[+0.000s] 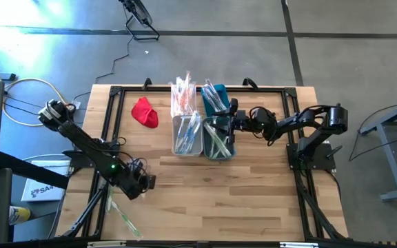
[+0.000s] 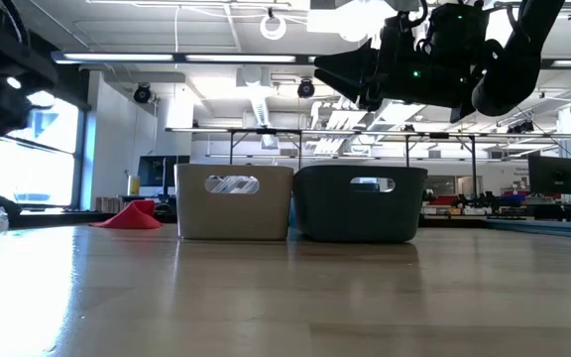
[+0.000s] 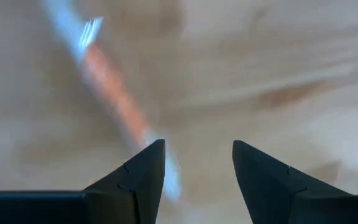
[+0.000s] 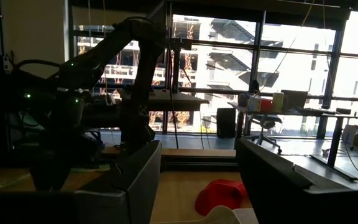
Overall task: Pick & Place Toothbrushes
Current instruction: Move the brushes to the middle of the table
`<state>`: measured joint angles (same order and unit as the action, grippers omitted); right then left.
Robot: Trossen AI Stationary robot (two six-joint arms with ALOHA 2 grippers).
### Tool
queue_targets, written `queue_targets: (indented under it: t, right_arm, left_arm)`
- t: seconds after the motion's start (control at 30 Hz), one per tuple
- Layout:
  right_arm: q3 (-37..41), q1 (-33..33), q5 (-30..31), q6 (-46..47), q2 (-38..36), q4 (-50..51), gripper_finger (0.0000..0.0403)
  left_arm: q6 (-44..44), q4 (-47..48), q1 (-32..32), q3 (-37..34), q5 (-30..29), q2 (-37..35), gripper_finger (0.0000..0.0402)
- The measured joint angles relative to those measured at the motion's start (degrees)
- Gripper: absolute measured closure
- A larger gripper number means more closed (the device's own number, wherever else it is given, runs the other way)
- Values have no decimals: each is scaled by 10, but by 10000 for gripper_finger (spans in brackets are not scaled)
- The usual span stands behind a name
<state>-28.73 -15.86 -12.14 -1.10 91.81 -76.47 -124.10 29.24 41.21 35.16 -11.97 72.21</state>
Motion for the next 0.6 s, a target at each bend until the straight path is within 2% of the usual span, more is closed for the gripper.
queue_targets:
  t: [0.2, 0.3, 0.4, 0.6]
  right_arm:
    - [0, 0, 0, 0, 0, 0, 199]
    - [0, 0, 0, 0, 0, 0, 199]
    - [0, 0, 0, 0, 0, 2, 199]
    - [0, 0, 0, 0, 0, 11, 199]
  left_arm:
    - [-79, -45, 0, 0, 152, 6, 218]
    - [-114, -62, 0, 0, 206, 17, 225]
    - [-122, -64, 0, 0, 239, 21, 248]
    - [-120, -117, 0, 0, 302, 13, 321]
